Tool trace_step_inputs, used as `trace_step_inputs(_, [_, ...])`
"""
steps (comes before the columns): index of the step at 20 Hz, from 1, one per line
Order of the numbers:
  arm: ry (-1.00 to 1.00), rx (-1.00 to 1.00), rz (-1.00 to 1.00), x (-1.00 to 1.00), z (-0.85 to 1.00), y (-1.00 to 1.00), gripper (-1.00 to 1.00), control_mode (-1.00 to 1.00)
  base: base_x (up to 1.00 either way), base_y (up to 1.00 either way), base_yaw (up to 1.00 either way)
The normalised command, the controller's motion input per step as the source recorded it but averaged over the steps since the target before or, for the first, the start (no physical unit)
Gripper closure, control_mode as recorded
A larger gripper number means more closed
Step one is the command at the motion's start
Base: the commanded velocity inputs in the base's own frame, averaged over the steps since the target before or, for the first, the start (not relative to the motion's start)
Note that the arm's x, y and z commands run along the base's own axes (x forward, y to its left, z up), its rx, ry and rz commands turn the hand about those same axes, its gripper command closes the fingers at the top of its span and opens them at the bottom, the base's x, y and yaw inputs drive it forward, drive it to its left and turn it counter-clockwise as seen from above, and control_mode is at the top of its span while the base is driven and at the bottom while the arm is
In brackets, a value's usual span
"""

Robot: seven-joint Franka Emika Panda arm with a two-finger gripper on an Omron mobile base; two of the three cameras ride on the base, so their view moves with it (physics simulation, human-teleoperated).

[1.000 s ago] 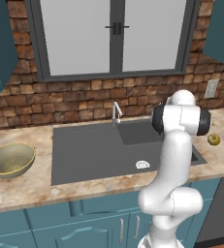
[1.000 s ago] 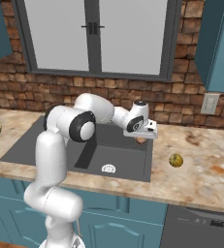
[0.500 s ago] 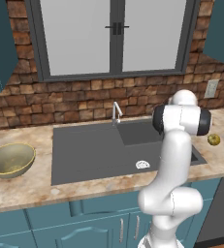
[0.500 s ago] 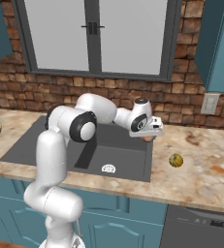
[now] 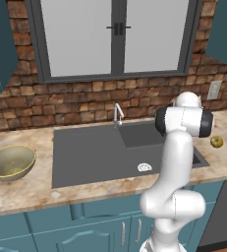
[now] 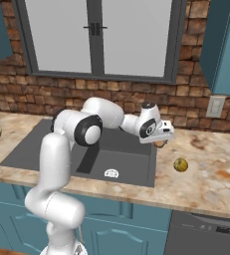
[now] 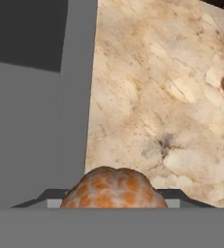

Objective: Remove the tangerine and squash from the sink. Then move the bowl and cup from the counter to the sink for washing.

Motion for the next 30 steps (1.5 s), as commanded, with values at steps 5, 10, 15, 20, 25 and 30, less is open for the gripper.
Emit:
trace_step_inputs(5, [0.04,-0.02,0.04,0.0,0.0,-0.33,1.0,-1.0,0.0,0.0,0.0])
trace_step_inputs(10, [0.09,0.0,0.06,0.0,0.0,-0.31,1.0,-1.0,0.0,0.0,0.0])
trace_step_inputs(15, [0.11,0.0,0.07,0.0,-0.04,-0.29,1.0,-1.0,0.0,0.0,0.0])
trace_step_inputs(20, [0.15,0.0,0.08,0.0,-0.08,-0.22,1.0,-1.0,0.0,0.0,0.0])
trace_step_inputs(25, [0.16,0.0,0.08,0.03,-0.13,-0.1,1.0,-1.0,0.0,0.0,0.0])
trace_step_inputs(30, [0.13,0.01,0.08,0.04,-0.15,-0.05,1.0,-1.0,0.0,0.0,0.0])
